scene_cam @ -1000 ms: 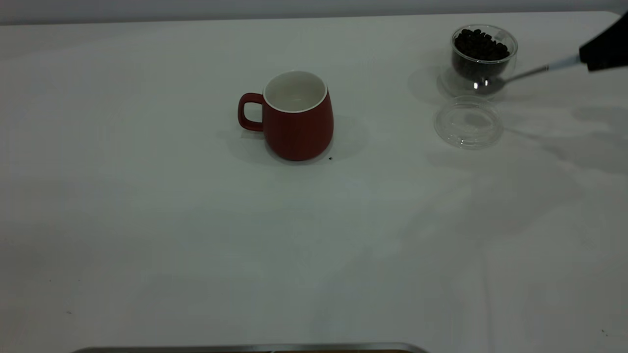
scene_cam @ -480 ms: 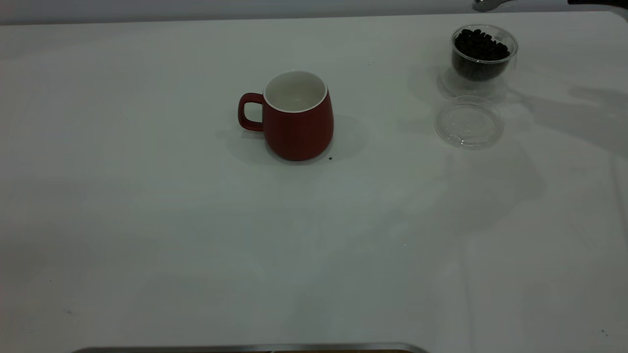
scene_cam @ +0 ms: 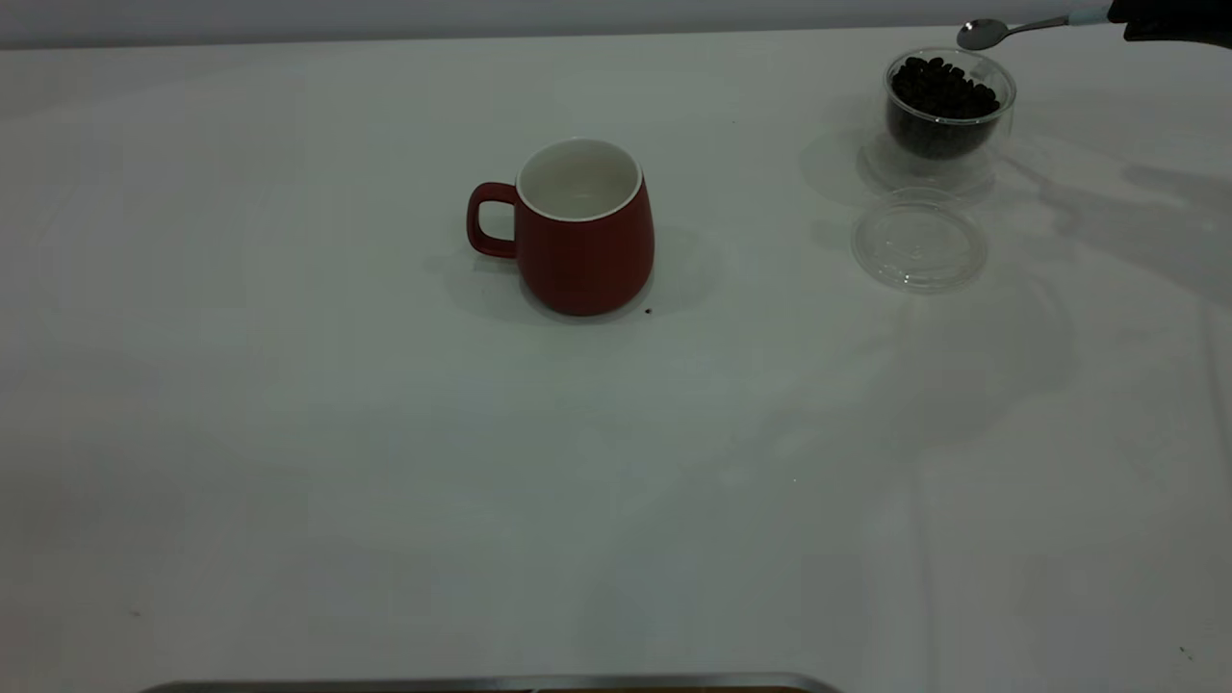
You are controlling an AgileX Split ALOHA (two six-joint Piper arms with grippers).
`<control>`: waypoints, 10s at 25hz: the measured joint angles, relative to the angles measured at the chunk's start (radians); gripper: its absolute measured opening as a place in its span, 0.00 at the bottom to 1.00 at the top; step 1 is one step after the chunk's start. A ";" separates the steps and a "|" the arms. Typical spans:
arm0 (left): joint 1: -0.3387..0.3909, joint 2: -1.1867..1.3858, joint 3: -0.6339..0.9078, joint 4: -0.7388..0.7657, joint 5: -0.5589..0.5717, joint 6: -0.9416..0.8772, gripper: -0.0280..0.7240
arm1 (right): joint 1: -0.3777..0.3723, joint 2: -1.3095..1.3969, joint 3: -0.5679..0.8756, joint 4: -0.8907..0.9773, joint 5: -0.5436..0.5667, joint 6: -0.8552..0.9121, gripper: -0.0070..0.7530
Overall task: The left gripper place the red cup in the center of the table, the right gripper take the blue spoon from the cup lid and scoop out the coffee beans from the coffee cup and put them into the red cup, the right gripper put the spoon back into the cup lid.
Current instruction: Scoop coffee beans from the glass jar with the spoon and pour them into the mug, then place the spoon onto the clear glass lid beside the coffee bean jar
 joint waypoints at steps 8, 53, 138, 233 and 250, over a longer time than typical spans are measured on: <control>0.000 0.000 0.000 0.000 0.000 0.000 0.82 | 0.000 -0.004 0.000 -0.020 0.033 -0.005 0.16; 0.000 -0.001 0.000 0.000 0.000 0.001 0.82 | -0.002 0.050 0.158 0.220 0.088 -0.161 0.16; 0.000 -0.001 0.001 0.000 0.000 0.001 0.82 | 0.193 0.110 0.158 0.221 0.492 -0.039 0.16; 0.000 -0.001 0.001 0.000 0.000 0.001 0.82 | -0.031 -0.118 0.537 0.226 0.123 -0.081 0.16; 0.000 -0.001 0.001 0.000 0.000 0.001 0.82 | -0.031 0.118 0.340 0.227 0.188 -0.080 0.16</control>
